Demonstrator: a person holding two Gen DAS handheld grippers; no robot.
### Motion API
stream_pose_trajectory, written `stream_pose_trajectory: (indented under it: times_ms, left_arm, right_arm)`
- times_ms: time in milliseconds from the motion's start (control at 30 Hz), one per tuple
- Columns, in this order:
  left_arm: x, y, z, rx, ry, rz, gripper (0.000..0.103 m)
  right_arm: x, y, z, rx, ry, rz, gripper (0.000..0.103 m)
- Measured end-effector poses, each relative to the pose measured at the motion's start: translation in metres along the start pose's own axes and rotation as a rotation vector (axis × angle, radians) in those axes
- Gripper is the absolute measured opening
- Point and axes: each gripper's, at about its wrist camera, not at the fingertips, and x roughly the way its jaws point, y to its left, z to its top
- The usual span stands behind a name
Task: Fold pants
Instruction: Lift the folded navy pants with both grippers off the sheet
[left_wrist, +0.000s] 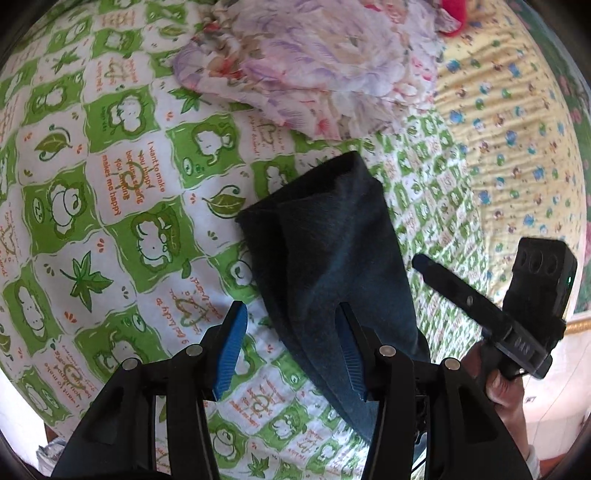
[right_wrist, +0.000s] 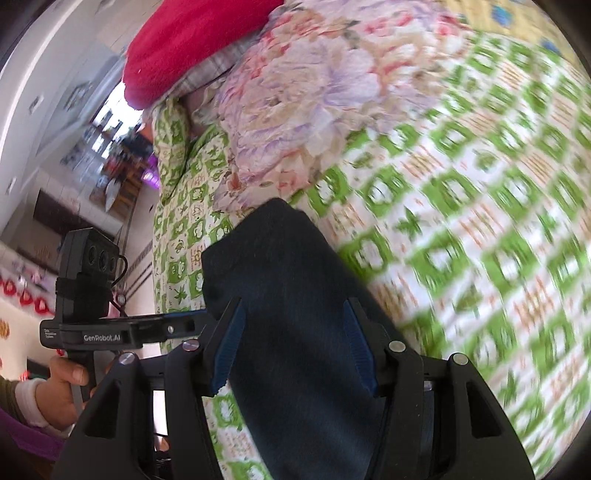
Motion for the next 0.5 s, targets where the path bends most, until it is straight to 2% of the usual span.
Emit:
stream_pose_trajectory:
  times_ms: [200, 333, 400, 467, 500]
  left_arm:
    - [0.011, 0.008, 0.007, -0.048, 0.002, -0.003, 0.050]
    - [0.017, 0.010, 0.011, -0.055, 0.000, -0.004, 0.050]
    - [0.020, 0.008, 0.014, -0.047, -0.005, 0.002, 0.050]
    - [0.022, 0.006, 0.015, -0.045, -0.011, 0.005, 0.048]
    - [0.023, 0.006, 0.016, -0.043, -0.015, 0.007, 0.047]
  right_arm:
    - [0.021, -0.016, 0.033, 0.021, 0.052, 0.053, 0.056]
    - [0.040, -0.019, 0.044, 0.012, 0.127, 0.108, 0.056]
    - [0.052, -0.015, 0.044, -0.015, 0.173, 0.105, 0.056]
    - [0.062, -0.011, 0.044, -0.048, 0.203, 0.088, 0.051]
    - [0.066, -0.009, 0.043, -0.061, 0.212, 0.075, 0.044]
